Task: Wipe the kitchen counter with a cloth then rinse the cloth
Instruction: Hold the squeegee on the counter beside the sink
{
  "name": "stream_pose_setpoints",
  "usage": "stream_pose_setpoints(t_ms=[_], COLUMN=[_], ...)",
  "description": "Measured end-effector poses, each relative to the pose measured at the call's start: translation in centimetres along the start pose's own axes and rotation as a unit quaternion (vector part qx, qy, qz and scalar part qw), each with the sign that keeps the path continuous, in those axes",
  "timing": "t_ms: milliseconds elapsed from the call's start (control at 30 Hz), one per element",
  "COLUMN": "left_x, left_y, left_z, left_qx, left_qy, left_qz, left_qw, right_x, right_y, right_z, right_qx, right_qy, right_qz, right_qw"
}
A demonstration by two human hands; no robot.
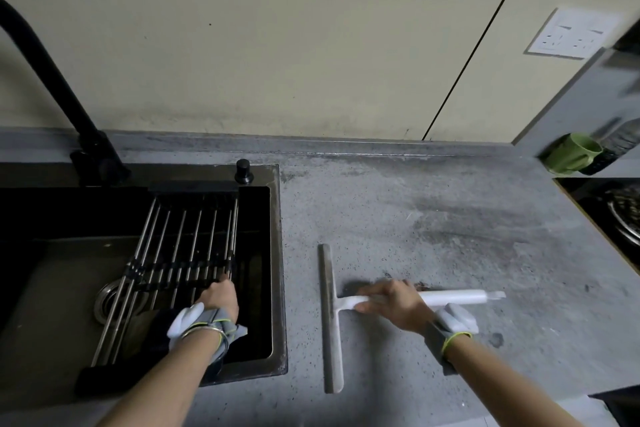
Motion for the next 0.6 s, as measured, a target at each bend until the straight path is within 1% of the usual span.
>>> stream_pose_setpoints(t_ms=[167, 300, 400, 500, 600], left_x=[0.0, -0.1, 0.2, 0.9, 2.0], left_y=[-0.1, 0.0, -0.1, -0.8, -1.7], left_z=[-0.1, -0.1, -0.2, -0.1, 0.0], left_qx=[-0.016, -0.057, -0.054, -0.058, -0.107], left_qy=[0.008, 0.005, -0.003, 0.002, 0.016], left_qz=[-0.017, -0.019, -0.023, -0.005, 0.047], left_qw=[1.000, 0.998, 0.998, 0.998, 0.993], right_x=[1.6, 2.5, 2.9, 3.3, 3.8], right_y=[-1.4, -1.9, -1.0, 1.1, 3.5], right_z=[-2.4, -3.2, -2.6, -1.1, 0.2], right_qx=[0.023, 0.017, 0.049, 0.103, 0.093], right_qy=[0.032, 0.060, 0.053, 0.015, 0.000], right_qz=[-0.015, -0.025, -0.022, 0.010, 0.061], right_qw=[0.999, 0.998, 0.997, 0.994, 0.994])
Point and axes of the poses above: each hand's wrist, its own x-axis towards the middle knuckle, its own y-axis out of the back of the hand, z = x × y, the point moved 3 cm from there along x, towards the middle knuckle, and after that the axes turned 8 degrees about x, right-handed, at the moved point
